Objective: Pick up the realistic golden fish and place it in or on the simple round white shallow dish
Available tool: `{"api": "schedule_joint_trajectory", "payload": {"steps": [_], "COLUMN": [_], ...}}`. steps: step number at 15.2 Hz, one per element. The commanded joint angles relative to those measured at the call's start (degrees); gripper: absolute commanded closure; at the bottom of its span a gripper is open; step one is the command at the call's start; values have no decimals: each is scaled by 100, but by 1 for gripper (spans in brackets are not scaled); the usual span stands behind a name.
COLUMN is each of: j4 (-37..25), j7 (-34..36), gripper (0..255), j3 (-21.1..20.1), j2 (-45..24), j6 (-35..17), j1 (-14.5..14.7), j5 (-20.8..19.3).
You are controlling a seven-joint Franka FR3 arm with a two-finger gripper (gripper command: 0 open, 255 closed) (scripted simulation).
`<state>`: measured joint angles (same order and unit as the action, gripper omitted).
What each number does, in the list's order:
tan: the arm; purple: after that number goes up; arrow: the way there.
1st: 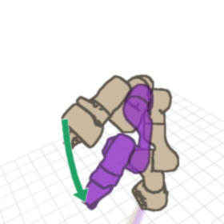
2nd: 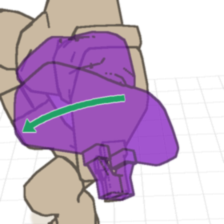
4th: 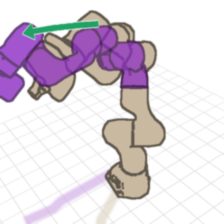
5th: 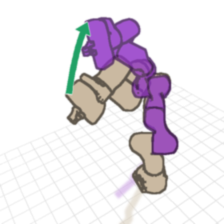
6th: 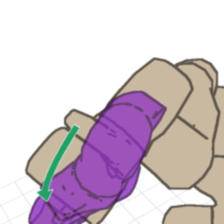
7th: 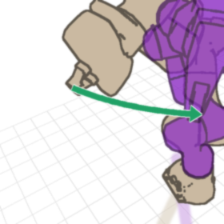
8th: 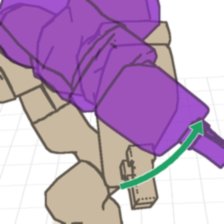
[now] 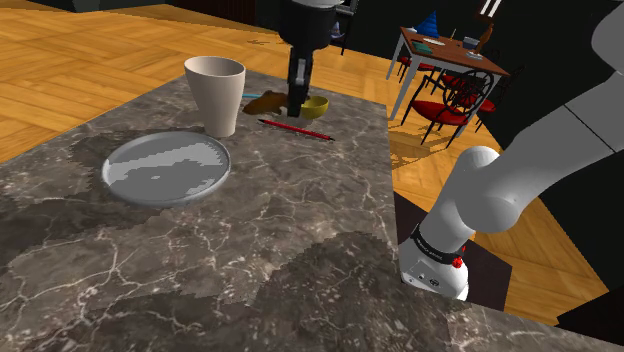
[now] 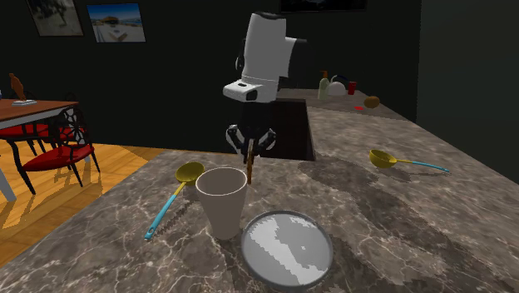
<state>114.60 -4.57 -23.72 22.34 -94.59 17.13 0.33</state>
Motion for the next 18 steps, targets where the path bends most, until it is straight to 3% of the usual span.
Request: {"api": "schedule_joint_trajectory", "payload": {"steps": [1, 8, 11, 14, 18], "j4": [-288, -1910, -2795, -3883, -3443], "j7": [117, 1066, 1480, 1831, 1852], "gripper": [255, 255, 255, 255, 255], "j3": [-103, -810, -1025, -1126, -1093], "j2": [-243, -1985, -2849, -3799, -3696], "j6": [66, 217, 442, 801, 445], "j1": [-17, 65, 288, 703, 640], "j5": [-61, -745, -1210, -1745, -1680]}}
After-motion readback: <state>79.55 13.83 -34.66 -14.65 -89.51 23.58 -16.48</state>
